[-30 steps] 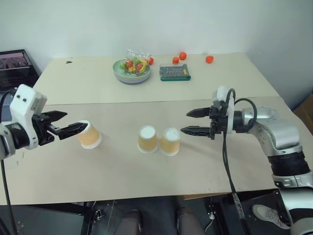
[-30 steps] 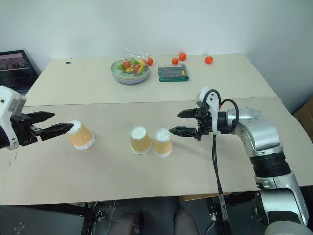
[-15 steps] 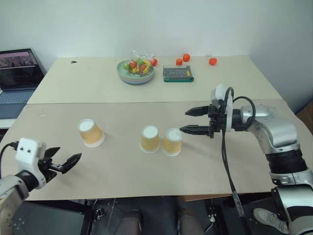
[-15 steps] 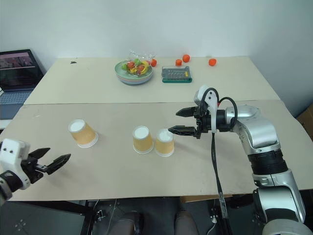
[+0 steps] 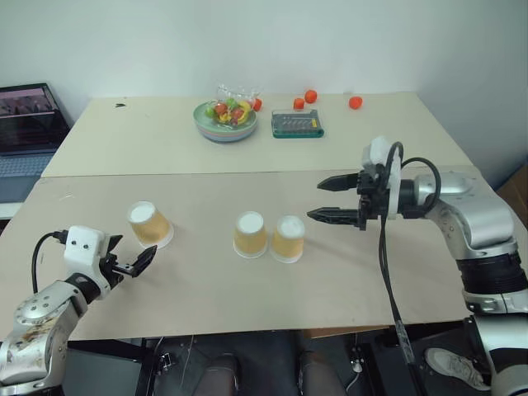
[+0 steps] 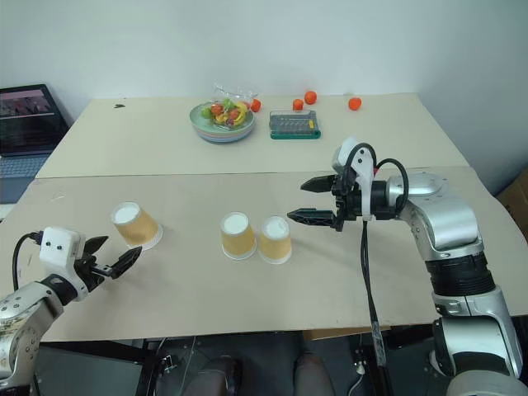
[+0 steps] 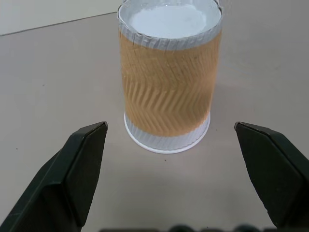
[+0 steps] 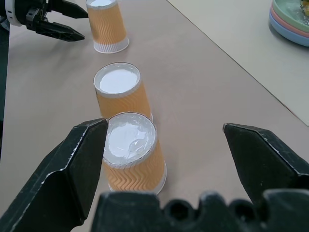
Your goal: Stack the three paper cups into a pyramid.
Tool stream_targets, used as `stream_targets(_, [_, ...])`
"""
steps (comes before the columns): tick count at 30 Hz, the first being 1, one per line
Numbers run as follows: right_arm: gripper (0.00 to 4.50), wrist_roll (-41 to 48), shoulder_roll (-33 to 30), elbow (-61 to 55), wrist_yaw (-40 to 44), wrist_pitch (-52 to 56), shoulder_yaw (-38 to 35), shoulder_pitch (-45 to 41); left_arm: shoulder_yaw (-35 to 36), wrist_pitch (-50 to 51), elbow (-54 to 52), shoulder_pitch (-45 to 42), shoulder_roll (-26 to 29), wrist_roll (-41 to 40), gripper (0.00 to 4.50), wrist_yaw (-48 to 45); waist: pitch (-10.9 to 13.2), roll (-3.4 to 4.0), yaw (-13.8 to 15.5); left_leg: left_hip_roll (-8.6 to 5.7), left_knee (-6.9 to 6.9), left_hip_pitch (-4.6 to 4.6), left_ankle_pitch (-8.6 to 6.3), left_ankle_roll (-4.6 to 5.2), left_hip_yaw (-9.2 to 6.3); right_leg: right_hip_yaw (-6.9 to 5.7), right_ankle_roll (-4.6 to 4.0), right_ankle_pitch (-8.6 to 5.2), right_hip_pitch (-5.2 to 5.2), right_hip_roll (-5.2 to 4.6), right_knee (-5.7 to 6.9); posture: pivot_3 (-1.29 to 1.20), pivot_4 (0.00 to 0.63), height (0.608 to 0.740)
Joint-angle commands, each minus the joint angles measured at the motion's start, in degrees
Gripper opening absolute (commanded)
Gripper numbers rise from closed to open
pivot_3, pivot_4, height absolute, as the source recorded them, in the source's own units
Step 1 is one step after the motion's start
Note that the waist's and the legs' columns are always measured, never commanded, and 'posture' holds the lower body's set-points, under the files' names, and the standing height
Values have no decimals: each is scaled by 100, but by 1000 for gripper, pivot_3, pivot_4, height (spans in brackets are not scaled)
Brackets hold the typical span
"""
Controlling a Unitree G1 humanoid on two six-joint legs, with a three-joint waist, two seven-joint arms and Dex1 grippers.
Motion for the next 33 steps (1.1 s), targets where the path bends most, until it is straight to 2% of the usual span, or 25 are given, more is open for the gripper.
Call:
stream_targets(1, [4489, 183, -105, -396, -52, 124, -260, 42, -153, -302, 214, -391, -57, 101, 4500, 122, 0, 0, 5, 0, 0, 0, 0, 0, -1, 0, 0, 0, 0, 0, 1, 0, 150, 740])
stream_targets(12, [4489, 278, -156, -653, -230, 295, -381, 203, -530, -523, 714, -1202, -128, 221, 4500, 263, 0, -1, -9, 1, 1, -2, 0, 0, -1, 0, 1, 1, -3, 3, 2, 0, 150, 740])
stream_targets(17, [4489, 319, -173, -719, -303, 323, -404, 243, -537, -566, 757, -1272, -135, 242, 4500, 271, 0, -1, -16, 1, 2, -2, 0, 0, -1, 0, 1, 1, -2, 3, 1, 0, 150, 740])
stream_targets(20, [4500, 323, -170, -740, -331, 342, -414, 256, -543, -621, 787, -1316, -174, 225, 3811, 283, 0, -1, -9, 1, 2, -3, 0, 0, -1, 0, 1, 1, -4, 3, 0, 0, 150, 740])
stream_targets(22, [4500, 327, -174, -759, -338, 354, -423, 269, -560, -618, 780, -1339, -183, 225, 2981, 308, 0, -1, -2, 1, 2, -3, 0, 0, -2, 0, 1, 1, -2, 3, 0, 0, 150, 740])
stream_targets(24, [4500, 338, -178, -781, -342, 365, -435, 284, -564, -600, 753, -1350, -186, 220, 2461, 324, 0, -1, 1, 1, 2, -3, 0, 0, -2, -1, 1, 1, -2, 3, 1, 0, 150, 740])
stream_targets(29, [4500, 361, -173, -819, -366, 399, -438, 299, -591, -432, 560, -1667, -104, 172, 2397, 398, 0, -1, 5, 1, 2, -4, 0, 0, -2, -1, 1, 1, -3, 3, 1, 0, 150, 740])
stream_targets(33, [4500, 412, -205, -908, -364, 462, -464, 350, -819, 183, 258, -2616, 84, -125, 2397, 289, 1, -4, 16, 0, 3, -5, 0, 0, -3, -2, 1, 1, -2, 3, 1, 0, 150, 740])
